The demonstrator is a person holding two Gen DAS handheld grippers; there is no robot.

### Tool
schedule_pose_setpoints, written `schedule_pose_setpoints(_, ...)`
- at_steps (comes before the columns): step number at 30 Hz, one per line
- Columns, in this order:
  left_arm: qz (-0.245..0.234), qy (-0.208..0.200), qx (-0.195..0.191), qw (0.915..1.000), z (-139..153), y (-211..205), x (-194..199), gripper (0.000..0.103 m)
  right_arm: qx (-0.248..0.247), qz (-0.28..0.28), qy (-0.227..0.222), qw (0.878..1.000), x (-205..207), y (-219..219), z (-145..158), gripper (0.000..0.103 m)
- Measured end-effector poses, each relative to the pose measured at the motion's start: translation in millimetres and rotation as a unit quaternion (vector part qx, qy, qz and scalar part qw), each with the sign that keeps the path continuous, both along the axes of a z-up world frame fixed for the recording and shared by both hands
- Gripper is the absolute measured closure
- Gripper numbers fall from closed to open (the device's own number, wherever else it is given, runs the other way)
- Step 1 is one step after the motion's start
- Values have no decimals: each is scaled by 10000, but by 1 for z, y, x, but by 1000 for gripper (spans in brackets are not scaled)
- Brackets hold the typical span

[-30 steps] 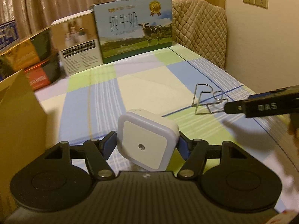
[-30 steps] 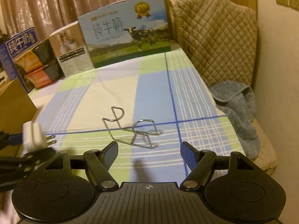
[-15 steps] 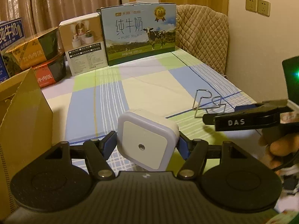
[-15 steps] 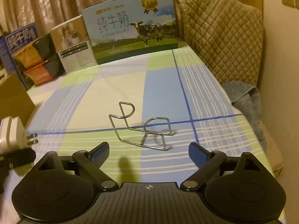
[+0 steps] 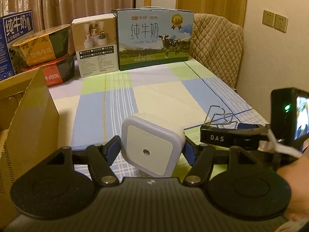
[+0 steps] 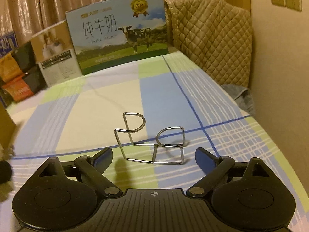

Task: Organize rigid objects
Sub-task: 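Lower the right gripper over the wire metal stand and close on it, then carry the night light with the left gripper and the stand with the right toward the box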

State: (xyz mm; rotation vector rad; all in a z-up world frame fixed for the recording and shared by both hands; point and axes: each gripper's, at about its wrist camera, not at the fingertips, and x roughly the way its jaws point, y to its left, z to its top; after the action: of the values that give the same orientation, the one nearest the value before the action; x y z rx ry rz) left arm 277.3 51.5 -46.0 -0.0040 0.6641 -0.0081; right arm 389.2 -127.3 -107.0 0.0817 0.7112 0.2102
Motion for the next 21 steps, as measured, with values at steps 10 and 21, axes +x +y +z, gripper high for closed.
schedule_pose_setpoints(10,-17,36,-59,10000,-3,2,1,40,-383,-17,-102,9992,-2,6,2,38)
schedule_pose_setpoints(21,-38,-13,-24,10000,1,5,-3,40,-440,417,-461,9971,-31,6,26,38)
